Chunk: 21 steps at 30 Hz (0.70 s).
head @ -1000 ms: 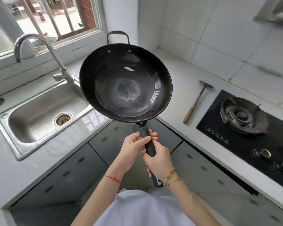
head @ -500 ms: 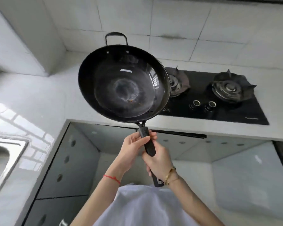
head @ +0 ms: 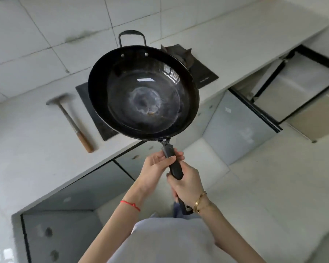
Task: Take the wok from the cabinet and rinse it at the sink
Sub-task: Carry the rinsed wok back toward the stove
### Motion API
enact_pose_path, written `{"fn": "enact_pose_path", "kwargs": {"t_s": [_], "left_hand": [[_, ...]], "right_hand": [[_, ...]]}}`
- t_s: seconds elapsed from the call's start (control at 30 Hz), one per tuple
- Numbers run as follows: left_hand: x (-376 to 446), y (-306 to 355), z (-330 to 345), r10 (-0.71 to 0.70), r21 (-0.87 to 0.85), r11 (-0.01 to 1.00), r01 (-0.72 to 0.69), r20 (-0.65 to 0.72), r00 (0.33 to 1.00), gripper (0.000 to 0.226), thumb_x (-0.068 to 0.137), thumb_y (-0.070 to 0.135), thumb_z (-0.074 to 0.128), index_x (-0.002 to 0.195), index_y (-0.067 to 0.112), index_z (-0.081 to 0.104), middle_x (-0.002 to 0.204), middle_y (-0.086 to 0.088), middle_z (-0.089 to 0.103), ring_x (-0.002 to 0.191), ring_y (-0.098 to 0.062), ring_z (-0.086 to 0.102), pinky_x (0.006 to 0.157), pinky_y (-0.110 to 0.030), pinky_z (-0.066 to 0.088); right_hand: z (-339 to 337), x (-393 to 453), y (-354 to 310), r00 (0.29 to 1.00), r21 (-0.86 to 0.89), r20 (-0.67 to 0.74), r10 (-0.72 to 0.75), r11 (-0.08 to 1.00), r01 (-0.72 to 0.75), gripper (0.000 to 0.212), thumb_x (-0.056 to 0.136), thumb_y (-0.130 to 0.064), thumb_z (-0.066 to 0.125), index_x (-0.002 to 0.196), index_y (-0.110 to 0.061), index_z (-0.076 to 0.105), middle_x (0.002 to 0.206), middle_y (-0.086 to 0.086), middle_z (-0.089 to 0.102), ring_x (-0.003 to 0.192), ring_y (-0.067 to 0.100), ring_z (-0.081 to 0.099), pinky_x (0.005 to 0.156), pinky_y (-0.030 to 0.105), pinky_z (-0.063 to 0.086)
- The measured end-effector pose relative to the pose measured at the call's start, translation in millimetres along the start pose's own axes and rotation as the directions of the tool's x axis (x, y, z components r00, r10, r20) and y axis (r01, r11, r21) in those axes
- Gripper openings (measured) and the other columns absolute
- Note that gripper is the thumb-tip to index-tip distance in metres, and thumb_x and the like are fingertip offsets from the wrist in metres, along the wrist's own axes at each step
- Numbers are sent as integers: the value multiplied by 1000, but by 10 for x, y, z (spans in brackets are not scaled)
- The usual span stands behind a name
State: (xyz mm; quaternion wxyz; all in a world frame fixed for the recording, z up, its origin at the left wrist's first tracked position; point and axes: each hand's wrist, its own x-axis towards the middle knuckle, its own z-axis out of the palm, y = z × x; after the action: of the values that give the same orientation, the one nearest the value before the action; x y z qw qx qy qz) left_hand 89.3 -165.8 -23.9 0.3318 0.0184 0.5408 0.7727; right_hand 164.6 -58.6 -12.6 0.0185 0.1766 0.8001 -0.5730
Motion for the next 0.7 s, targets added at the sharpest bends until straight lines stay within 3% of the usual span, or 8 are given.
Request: {"fn": "enact_pose_path", "kwargs": {"t_s": [0.2, 0.7], "left_hand": [[350, -200, 675, -94, 73, 994, 82, 183, 979, 37, 84, 9, 64, 117, -8, 61, 115, -18, 72, 109, -29, 68, 90, -28, 54], [1510, -942, 3242, -228, 185, 969, 163, 416, 880, 27, 93, -2, 54, 118, -7, 62, 115, -19, 72, 109, -27, 69, 90, -25, 54]], "right_hand": [[-578, -133, 273, 973, 100, -186, 136, 988, -119, 12, 84, -8, 58, 80, -19, 55, 44, -1, 56, 31, 17, 54, 35, 35, 50], [-3063, -81, 1164, 864, 195, -438, 249, 964, -179, 12, 87, -5, 59, 82, -15, 55, 51, 0, 54, 31, 15, 53, 34, 24, 44]]}}
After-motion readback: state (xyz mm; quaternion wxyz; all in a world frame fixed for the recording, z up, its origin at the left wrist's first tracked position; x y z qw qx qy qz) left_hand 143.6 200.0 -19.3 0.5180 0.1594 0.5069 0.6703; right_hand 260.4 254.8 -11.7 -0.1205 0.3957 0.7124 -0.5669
